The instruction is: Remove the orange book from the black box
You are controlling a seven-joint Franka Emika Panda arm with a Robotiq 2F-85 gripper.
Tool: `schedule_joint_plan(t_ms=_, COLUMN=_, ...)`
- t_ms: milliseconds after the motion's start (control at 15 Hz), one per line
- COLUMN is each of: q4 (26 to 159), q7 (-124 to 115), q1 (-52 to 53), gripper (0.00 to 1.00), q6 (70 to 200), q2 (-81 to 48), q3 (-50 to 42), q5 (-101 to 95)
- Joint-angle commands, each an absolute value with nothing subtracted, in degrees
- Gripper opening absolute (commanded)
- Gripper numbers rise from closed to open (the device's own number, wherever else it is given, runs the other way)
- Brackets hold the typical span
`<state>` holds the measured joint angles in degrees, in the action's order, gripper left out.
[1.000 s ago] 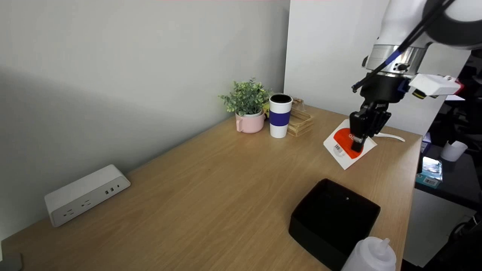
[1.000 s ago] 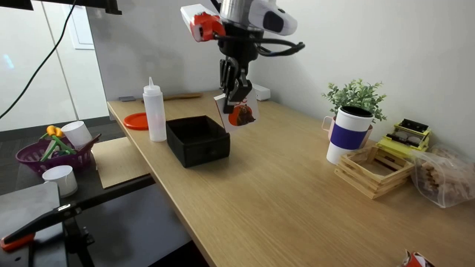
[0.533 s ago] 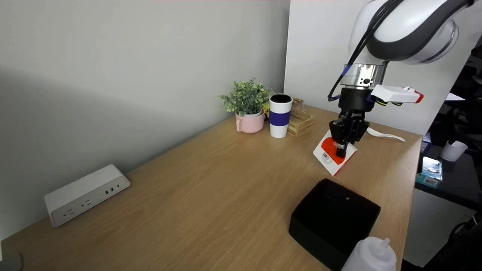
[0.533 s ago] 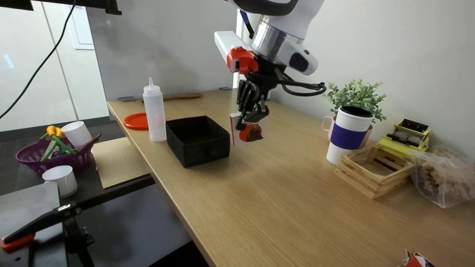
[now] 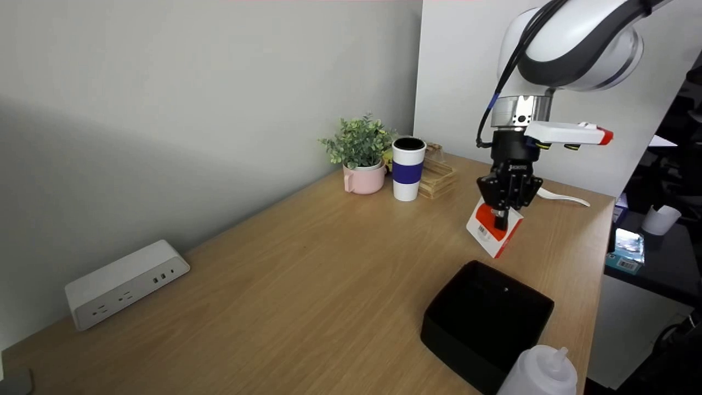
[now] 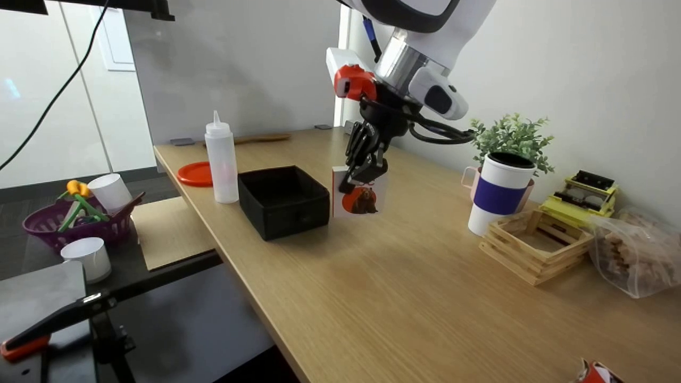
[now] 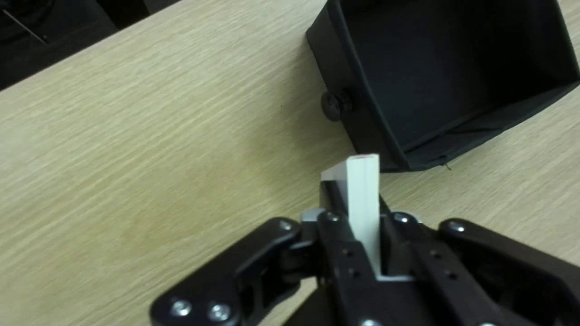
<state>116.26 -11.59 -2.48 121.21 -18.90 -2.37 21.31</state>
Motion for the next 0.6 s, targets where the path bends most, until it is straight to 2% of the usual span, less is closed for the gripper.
schedule_joint_plan(t_ms=0, q4=113.5, q7=-17.7, q1=-2.6, gripper=0.04, q6=115.6, q2=-20.2, q3=-3.2, q5=19.9)
schedule_joint_plan(t_ms=267, q4=111.4, q7=-20.7, q1=-2.6, gripper=0.04, q6=111.3, q2=-21.4, q3=-3.3, q5=20.1)
schedule_joint_plan(t_ms=533, q4=107.8, q7=-11.2, q1=-1.7, gripper=0.04, q6=111.1, q2=-24.4, q3=-1.7, q5=15.7)
